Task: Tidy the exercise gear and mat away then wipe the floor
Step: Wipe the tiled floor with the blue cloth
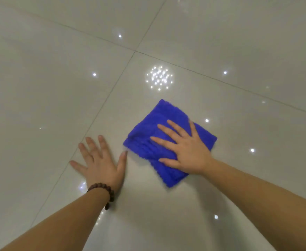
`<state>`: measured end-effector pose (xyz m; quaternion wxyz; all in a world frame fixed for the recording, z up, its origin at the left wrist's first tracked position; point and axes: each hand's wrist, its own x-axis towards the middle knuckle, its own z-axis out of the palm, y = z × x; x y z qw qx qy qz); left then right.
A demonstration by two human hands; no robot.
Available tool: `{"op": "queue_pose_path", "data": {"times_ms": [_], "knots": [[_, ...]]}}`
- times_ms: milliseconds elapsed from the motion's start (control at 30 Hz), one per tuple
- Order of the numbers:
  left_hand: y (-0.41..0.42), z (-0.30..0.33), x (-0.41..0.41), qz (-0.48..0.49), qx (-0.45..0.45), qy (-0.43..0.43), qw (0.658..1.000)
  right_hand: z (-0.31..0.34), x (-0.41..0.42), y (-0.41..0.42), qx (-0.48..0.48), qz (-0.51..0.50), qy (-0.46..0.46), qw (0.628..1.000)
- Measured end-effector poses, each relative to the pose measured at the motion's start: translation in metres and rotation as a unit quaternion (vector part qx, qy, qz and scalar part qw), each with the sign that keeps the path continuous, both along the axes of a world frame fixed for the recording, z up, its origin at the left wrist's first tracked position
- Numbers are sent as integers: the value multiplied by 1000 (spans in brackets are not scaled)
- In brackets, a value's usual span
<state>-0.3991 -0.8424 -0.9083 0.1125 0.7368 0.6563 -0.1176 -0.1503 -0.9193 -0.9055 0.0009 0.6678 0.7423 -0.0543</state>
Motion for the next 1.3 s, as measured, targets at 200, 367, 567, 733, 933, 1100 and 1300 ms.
{"op": "queue_pose_path", "data": {"times_ms": [200, 367, 567, 733, 933, 1100, 1300], "knots": [[-1, -1, -5, -2, 1, -24, 1000, 11, 100, 89, -50, -434, 16, 900], [2, -8, -5, -8, 24, -45, 999, 7, -42, 169, -38, -296, 23, 954], [2, -7, -3, -25, 40, -83, 995, 8, -88, 162, -36, -35, 6, 999], [1, 4, -13, -23, 17, -101, 994, 16, -13, 127, -80, -355, 34, 931], [-2, 11, -31, -76, -1, -139, 987, 9, -142, 94, -83, -256, -10, 963], [-18, 0, -131, -82, 41, -46, 995, 15, -118, 98, -73, -114, -14, 991], [-16, -1, -134, -95, 45, -50, 993, 8, -200, 143, -37, -385, 44, 921]]}}
